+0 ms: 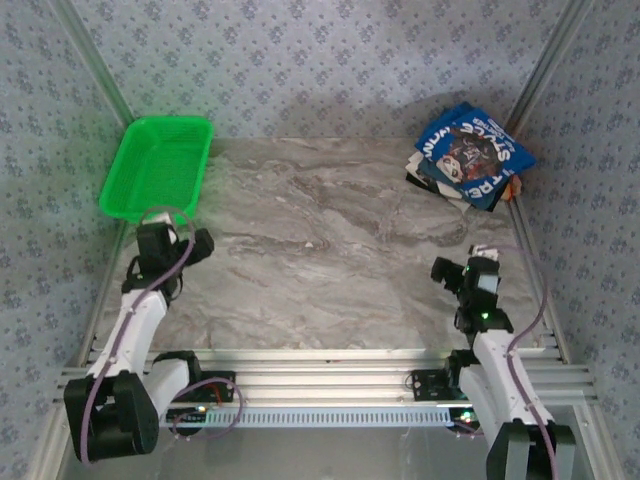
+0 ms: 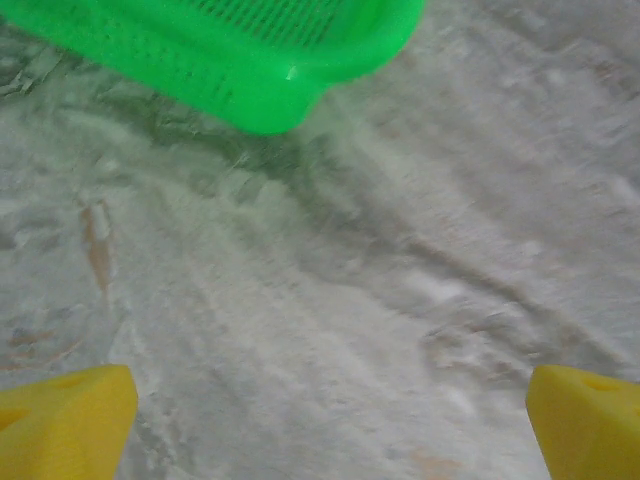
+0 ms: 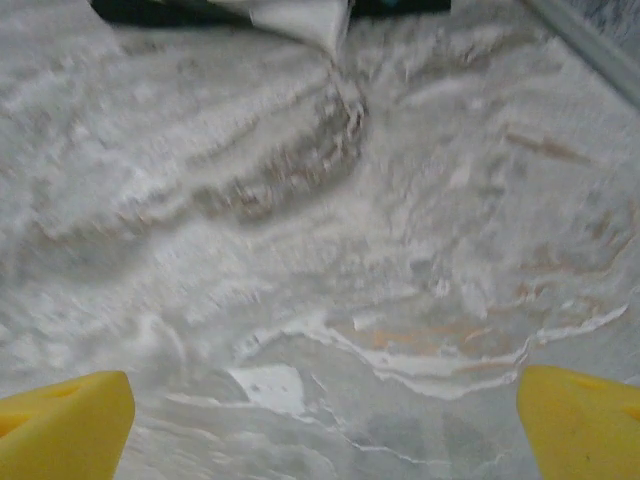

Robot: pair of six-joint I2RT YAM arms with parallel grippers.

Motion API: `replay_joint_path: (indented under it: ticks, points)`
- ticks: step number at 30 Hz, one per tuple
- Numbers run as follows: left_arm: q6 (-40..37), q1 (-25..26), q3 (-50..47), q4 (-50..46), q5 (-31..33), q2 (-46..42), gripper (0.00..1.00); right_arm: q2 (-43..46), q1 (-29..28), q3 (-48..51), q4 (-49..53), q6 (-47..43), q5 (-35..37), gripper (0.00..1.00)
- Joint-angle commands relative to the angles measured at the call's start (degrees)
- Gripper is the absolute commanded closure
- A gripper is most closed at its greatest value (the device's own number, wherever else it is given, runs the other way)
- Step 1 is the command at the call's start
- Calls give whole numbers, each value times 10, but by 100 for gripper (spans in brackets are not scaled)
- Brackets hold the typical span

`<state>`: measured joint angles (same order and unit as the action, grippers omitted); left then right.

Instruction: Fold and stack the t-shirts

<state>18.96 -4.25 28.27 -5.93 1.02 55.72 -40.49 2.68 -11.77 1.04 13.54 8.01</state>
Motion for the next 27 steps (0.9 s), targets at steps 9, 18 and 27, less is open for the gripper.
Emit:
replay_joint_path:
  ticks: [9,18,27]
  points:
    - [-95,-3,-142,507,20,143,0,-280,1,-1,-462,-90,-43,0]
    - [-156,-4,-67,578,-63,324,0,-460,18,-88,-487,-121,-81,0]
    - [-166,9,-49,532,-37,322,0,-467,-10,-106,-474,-145,-52,0]
